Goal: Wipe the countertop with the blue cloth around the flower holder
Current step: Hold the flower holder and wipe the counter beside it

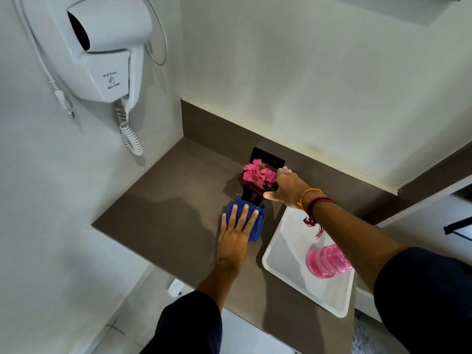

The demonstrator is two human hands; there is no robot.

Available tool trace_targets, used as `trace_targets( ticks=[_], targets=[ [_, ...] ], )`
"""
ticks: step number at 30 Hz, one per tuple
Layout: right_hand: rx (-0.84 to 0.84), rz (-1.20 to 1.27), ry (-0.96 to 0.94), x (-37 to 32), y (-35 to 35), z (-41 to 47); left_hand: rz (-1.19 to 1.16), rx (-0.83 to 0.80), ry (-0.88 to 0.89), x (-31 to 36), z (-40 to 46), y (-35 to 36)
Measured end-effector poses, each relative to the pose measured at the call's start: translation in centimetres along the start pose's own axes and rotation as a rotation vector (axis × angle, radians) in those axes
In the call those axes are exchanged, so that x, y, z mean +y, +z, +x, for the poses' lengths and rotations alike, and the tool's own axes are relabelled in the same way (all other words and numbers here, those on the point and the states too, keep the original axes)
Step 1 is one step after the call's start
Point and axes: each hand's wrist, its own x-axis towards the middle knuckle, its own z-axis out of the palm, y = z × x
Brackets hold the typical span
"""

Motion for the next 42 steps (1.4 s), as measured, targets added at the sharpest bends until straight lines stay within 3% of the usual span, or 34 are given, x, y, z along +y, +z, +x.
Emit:
trace_targets(
  ticks=[7, 11, 13, 17, 20, 22, 26, 29, 33, 35, 42],
  targets=[
    [-0.016, -0.004, 0.019, -0.2, -0.2, -0.4, 0.189, -0.342, 0.090, -1.5, -0.3, -0.6],
    [-0.028, 0.008, 0.038, -0.5, -0.4, -0.8, 0.079, -0.333, 0.047, -1.8, 0.0, -2.7],
    [-0.031, 0.018, 0.050, -0.7, -0.5, -0.9, -0.079, -0.244, -0.130, -2.2, 0.1, -3.9],
    [-0.043, 0.033, 0.065, -1.0, -0.7, -1.2, -0.666, 0.137, -0.800, -2.4, 1.7, -7.0],
    [-0.046, 0.037, 0.063, -1.0, -0.6, -1.0, -1.143, 0.383, -0.986, -1.6, 2.6, -8.9],
    [-0.025, 0.050, 0.065, -0.9, -0.5, -0.9, -1.271, 0.441, -0.890, -0.1, 2.9, -9.4],
    [-0.014, 0.022, 0.055, -0.9, -0.4, -1.0, -1.283, 0.404, -0.462, 3.8, 2.2, -8.2],
    [-0.011, 0.036, 0.055, -0.5, -1.3, -0.9, -0.881, 0.474, -0.233, 4.8, 1.9, -5.8],
    [0.062, -0.009, 0.001, -0.3, -4.0, -1.3, -0.420, 0.409, -0.016, 4.6, 1.9, -5.1],
    [-0.046, 0.046, 0.098, -0.1, -0.3, 0.0, -0.323, 0.171, 0.107, 1.8, 0.7, -0.5],
    [-0.013, 0.011, 0.045, -0.6, -0.4, 0.2, -0.088, 0.024, 0.203, -2.9, 0.3, -0.1]
  ],
)
